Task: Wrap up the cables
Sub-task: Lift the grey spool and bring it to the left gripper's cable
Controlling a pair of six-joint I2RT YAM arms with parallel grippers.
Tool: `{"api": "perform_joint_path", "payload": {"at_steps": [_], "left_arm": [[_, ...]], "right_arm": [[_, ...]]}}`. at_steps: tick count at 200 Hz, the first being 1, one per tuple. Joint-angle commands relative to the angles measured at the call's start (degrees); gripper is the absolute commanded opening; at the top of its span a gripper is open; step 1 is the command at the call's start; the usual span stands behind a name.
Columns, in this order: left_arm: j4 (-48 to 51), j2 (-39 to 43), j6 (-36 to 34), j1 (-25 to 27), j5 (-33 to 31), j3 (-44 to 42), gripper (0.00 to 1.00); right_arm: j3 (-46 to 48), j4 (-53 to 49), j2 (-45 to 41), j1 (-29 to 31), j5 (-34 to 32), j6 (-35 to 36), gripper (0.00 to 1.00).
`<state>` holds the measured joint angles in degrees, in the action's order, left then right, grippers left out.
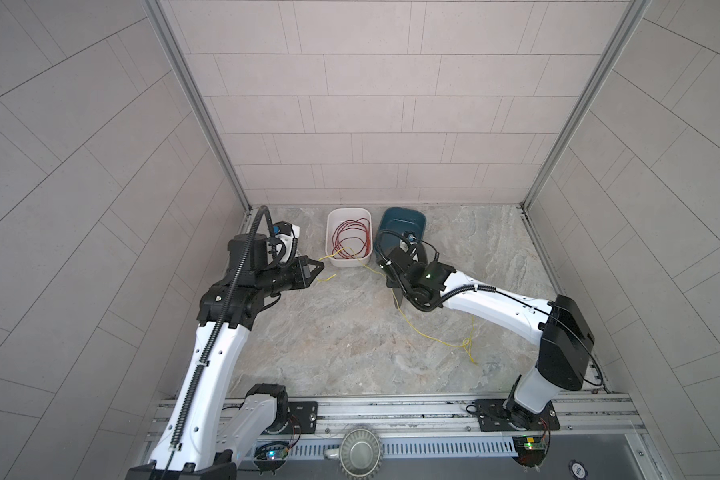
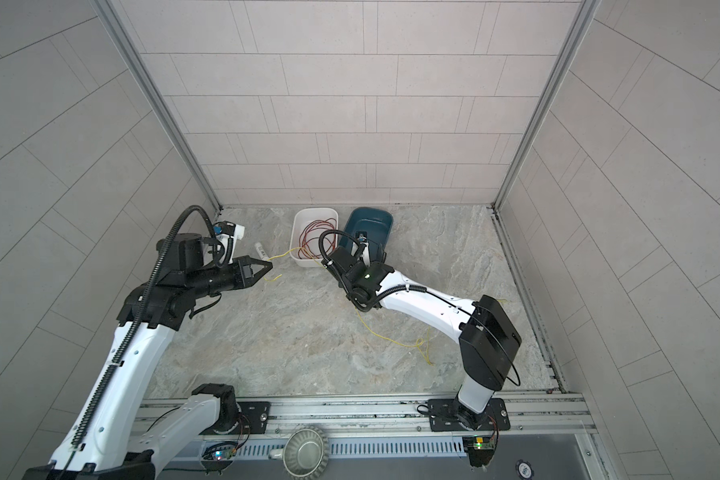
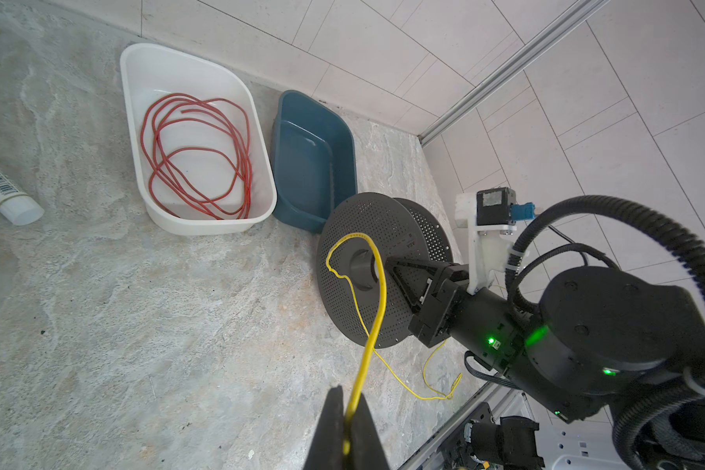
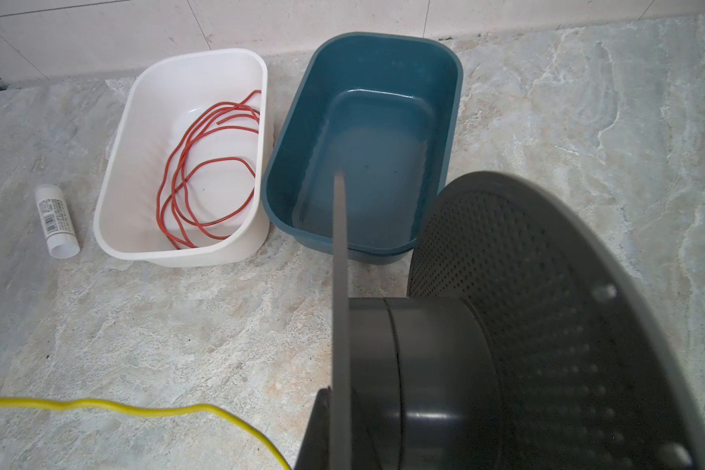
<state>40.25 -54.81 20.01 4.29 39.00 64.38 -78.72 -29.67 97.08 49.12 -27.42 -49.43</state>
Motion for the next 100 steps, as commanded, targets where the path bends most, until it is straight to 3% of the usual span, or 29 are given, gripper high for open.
{"api": "perform_joint_path", "payload": {"at_steps": [1,52,100], "left_arm": [[-0.1,0.0,-0.6,0.3,-0.5,1.1,0.0],[0.3,-0.3,-0.2,0.5,-0.3,1.5,0.0],[0.3,-0.1,-0.1,0.5,-0.6,1.2,0.0]], "right_arm": [[-2.3,3.7,1.4,0.3,-4.7,-1.8,0.0],[-5.3,3.8,4.8,0.4,-6.7,-2.5,0.0],[-3.1,6.1,4.4,0.4,-6.0,-3.0,0.12]]}}
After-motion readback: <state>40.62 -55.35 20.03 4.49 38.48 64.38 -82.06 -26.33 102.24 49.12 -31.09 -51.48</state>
